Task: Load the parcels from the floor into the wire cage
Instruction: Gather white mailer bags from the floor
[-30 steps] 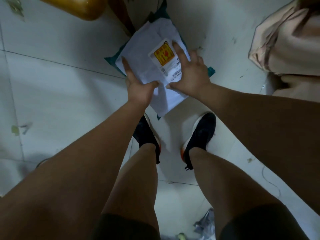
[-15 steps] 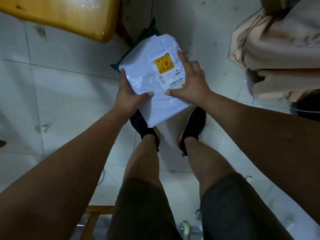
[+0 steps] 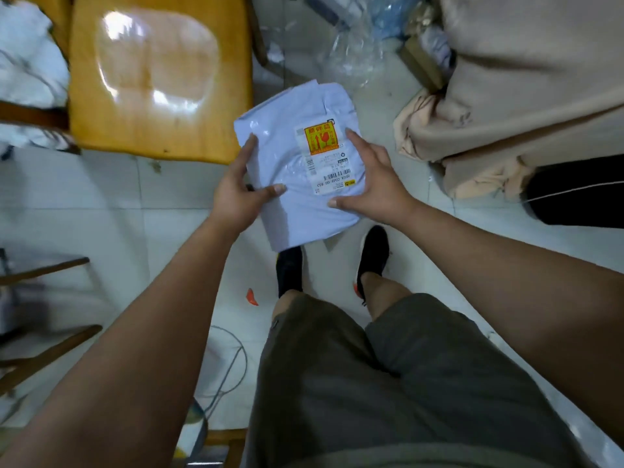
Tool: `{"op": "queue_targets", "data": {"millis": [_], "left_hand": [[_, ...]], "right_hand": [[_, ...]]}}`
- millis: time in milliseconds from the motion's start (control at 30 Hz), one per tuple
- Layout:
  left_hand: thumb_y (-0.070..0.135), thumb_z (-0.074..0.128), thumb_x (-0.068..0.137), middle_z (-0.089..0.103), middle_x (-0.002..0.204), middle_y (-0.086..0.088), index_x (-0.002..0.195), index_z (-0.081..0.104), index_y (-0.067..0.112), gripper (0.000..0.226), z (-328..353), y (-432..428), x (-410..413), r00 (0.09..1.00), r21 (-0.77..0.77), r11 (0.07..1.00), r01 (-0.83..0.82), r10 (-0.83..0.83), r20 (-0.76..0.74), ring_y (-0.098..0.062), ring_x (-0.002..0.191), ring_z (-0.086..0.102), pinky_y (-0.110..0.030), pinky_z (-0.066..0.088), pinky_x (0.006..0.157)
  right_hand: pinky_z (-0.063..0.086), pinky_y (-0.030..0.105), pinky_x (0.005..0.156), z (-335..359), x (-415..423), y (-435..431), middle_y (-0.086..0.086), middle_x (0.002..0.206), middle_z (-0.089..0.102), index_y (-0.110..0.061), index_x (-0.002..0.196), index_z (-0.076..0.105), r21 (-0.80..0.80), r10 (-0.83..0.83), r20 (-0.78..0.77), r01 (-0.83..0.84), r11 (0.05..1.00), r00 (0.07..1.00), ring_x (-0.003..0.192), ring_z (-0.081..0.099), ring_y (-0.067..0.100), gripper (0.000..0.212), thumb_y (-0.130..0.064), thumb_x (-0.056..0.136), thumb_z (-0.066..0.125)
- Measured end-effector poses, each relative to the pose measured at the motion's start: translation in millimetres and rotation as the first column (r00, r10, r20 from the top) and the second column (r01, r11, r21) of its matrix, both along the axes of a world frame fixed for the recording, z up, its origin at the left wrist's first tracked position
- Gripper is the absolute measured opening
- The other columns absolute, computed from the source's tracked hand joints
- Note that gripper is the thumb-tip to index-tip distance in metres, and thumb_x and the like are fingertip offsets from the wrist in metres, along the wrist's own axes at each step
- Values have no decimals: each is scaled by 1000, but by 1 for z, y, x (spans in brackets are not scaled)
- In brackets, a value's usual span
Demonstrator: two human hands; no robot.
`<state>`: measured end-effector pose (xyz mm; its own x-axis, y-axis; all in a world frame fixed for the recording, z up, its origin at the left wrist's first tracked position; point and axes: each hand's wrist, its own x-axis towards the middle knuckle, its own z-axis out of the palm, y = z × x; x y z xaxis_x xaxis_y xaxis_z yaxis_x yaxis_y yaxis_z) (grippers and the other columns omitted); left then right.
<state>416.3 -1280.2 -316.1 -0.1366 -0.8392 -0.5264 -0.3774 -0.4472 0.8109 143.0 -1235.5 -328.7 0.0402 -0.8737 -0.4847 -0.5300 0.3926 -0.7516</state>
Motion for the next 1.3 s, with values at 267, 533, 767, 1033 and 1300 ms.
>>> {"op": "queue_targets", "data": {"millis": [267,533,767,1033,1300], "left_hand": [[24,89,80,48,147,17,150,45,47,86,137,-21,20,982,-122,976,182,-175,67,-21,118,67,-26,61,87],[40,93,70,44,153,18,152,27,61,107,247,-36,7,765,-97,767,634,-604,222,-12,113,67,-39,59,91],[49,98,48,18,168,15,154,-9,60,151,266,-7,-77,338,-92,329,940,-859,384,-24,135,53,-47,56,100],[14,92,74,37,154,23,161,4,47,129,273,118,-229,89,-220,26,975,-955,282,-16,117,59,-8,51,81],[31,89,76,67,129,23,145,44,54,85,273,289,-338,-4,-247,-45,968,-986,164,-24,92,74,-47,62,86]], "right_hand": [[27,6,102,129,29,15,4,149,26,-36,163,14,-115,-93,-10,91,989,996,133,36,8,127,-32,66,96],[20,21,119,223,16,76,1,163,17,-42,161,16,-203,-184,-79,165,965,980,151,20,15,134,-45,56,99],[21,24,122,252,-11,186,3,162,21,-36,161,23,-249,-524,-67,494,833,849,150,24,13,133,-39,54,101],[23,14,112,252,-30,362,-1,160,26,-32,162,20,-248,-878,-51,846,473,476,145,28,10,135,-39,54,101],[22,18,113,243,-43,527,6,159,30,-29,162,21,-243,-992,-71,963,115,100,146,27,15,136,-39,52,100]]}}
